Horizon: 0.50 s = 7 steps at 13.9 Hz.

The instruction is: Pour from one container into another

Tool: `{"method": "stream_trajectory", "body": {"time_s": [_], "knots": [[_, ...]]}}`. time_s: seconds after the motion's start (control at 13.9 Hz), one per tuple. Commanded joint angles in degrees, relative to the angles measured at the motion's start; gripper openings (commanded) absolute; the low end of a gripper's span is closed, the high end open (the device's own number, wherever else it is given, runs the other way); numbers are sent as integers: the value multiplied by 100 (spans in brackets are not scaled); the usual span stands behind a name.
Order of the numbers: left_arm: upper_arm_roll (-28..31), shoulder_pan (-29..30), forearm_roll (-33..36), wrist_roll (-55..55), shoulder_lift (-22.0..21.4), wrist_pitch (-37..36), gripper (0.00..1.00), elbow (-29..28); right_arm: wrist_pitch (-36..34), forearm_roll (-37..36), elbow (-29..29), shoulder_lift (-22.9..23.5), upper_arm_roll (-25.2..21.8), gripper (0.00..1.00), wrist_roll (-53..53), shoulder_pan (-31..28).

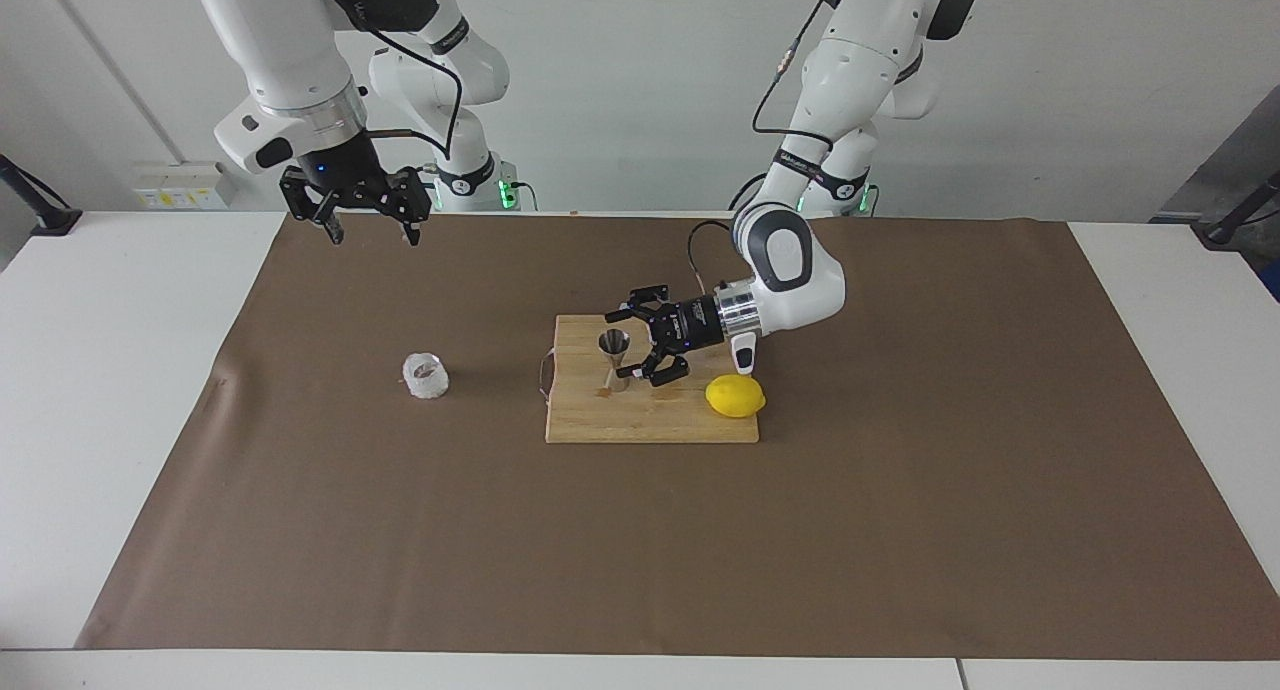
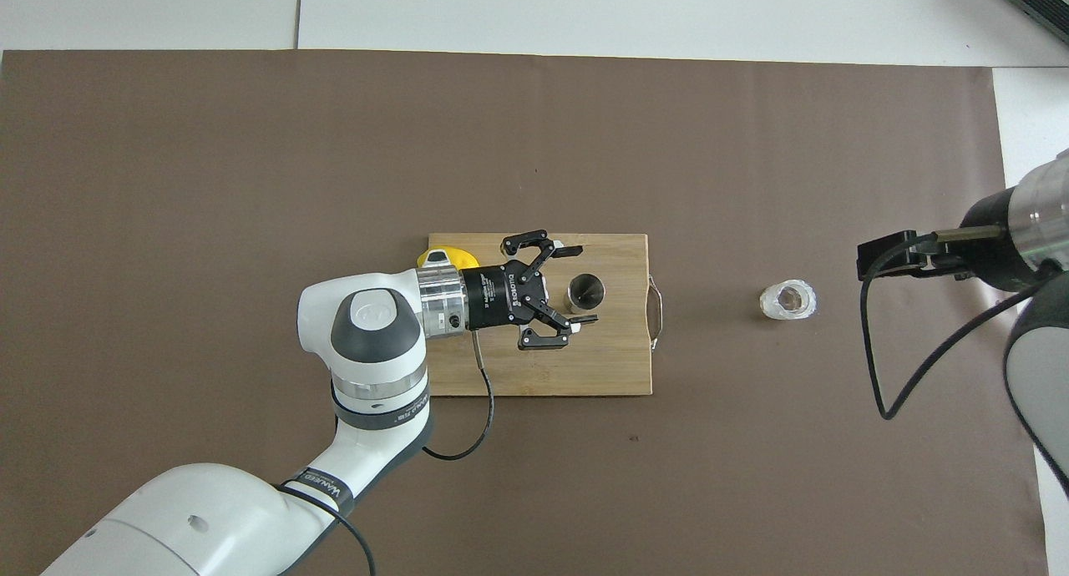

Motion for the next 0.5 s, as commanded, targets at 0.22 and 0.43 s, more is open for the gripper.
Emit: {"method": "stream_trajectory", "body": {"time_s": [0.22,0.43], "knots": [[4,651,1912,-10,-461,-346,100,109,-34,143,-112,-123,45,100,-175,-106],[12,1118,2994,-18,-602,-988,100,267,-16,143,-121,-123,45,100,-166,-97]]}}
